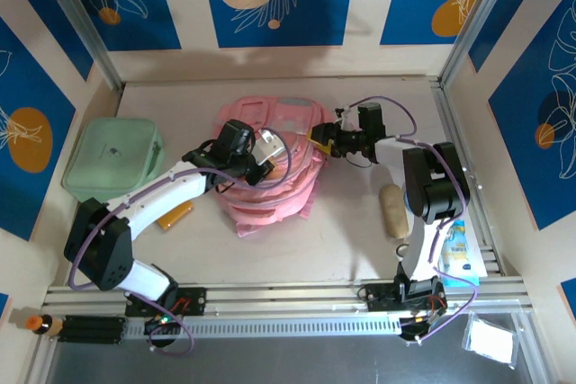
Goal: Pack the student bag
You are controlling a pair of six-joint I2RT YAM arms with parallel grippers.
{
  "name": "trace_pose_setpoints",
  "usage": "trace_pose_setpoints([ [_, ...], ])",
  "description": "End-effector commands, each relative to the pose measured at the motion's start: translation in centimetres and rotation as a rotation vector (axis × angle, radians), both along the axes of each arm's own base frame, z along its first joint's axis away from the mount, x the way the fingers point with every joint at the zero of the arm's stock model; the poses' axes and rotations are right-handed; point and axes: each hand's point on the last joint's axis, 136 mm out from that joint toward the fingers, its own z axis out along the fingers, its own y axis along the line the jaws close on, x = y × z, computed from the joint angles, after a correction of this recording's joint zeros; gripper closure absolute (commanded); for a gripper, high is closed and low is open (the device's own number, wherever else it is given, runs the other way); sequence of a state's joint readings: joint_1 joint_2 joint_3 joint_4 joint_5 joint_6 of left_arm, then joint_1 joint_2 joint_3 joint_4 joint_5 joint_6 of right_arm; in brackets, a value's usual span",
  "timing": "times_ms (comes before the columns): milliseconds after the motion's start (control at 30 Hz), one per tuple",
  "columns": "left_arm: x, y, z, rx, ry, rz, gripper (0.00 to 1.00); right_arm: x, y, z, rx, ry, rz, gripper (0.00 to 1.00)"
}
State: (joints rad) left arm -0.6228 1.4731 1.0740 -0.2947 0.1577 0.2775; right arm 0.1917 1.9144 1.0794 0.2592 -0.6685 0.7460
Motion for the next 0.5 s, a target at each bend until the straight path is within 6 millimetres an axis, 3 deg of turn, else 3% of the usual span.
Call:
trace_pose_setpoints([
  [0,0.9,-0.7,2.4,-0.086,-0.032,0.011,1.0,-1.1,0.0,2.3,0.082,-0.01,0.041,0.43],
  [167,0.8,-0.4,2.1,-0.083,-0.024,0.017,1.0,-1.5,-0.8,3.5,0.087,-0.045,0.04,0.54],
  [467,0.5,-0.7,2.1,-0.097,-0.013,0.001,1.0,-2.4,-0.8,2.7,0.087,-0.046,0.061,0.67],
])
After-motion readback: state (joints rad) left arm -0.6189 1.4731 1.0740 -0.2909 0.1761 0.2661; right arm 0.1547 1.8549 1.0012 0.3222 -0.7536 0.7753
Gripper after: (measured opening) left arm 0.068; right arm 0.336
